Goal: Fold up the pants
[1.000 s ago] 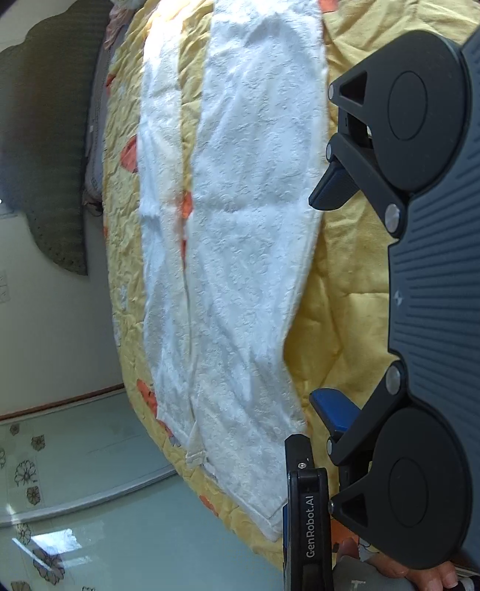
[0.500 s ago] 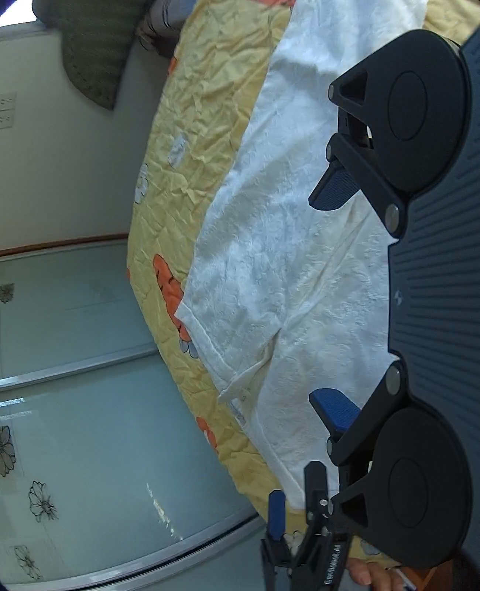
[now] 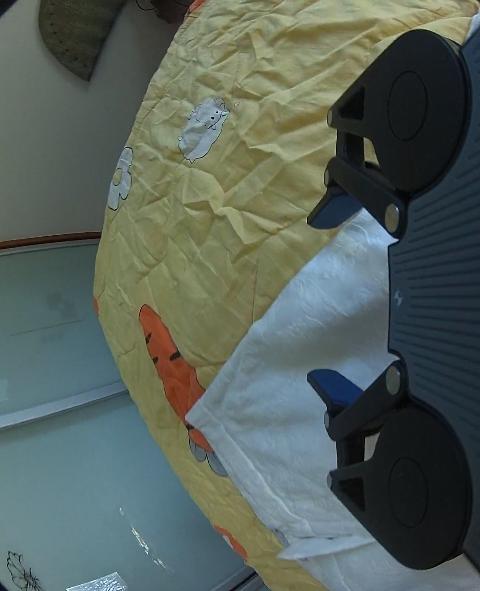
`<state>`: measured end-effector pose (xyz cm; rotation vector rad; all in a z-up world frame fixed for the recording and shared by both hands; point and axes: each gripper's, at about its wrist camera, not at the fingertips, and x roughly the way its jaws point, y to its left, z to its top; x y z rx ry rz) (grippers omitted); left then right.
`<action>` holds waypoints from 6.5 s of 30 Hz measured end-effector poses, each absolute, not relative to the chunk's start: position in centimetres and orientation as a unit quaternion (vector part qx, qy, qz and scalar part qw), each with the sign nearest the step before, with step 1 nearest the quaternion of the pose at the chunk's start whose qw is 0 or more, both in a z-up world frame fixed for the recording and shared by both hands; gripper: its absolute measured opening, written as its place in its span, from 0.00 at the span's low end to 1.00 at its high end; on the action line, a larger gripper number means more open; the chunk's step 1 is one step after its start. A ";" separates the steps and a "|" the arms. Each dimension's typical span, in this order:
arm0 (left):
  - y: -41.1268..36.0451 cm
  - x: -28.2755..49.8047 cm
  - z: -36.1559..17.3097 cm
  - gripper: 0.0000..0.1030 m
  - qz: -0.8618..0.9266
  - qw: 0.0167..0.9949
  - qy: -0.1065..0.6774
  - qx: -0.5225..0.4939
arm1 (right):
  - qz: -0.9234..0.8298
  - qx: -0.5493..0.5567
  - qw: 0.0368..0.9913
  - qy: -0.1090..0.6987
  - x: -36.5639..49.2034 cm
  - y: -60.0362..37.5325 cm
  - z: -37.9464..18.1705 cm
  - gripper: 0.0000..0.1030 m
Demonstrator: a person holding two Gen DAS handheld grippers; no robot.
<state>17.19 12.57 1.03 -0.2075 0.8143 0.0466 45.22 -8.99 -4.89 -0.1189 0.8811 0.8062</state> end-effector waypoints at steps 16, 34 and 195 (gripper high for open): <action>17.6 27.2 2.5 0.95 0.020 0.884 0.345 -0.316 | 0.398 -0.380 0.825 0.130 25.9 -6.3 -2.6 0.11; 18.9 25.1 0.0 0.06 0.035 0.856 0.345 -0.382 | 0.360 -0.461 0.802 0.119 22.4 -5.5 -5.0 0.29; -18.8 4.1 -4.6 0.08 -0.408 0.831 0.313 0.210 | -0.129 0.571 0.786 0.197 -0.3 -57.6 -10.5 0.11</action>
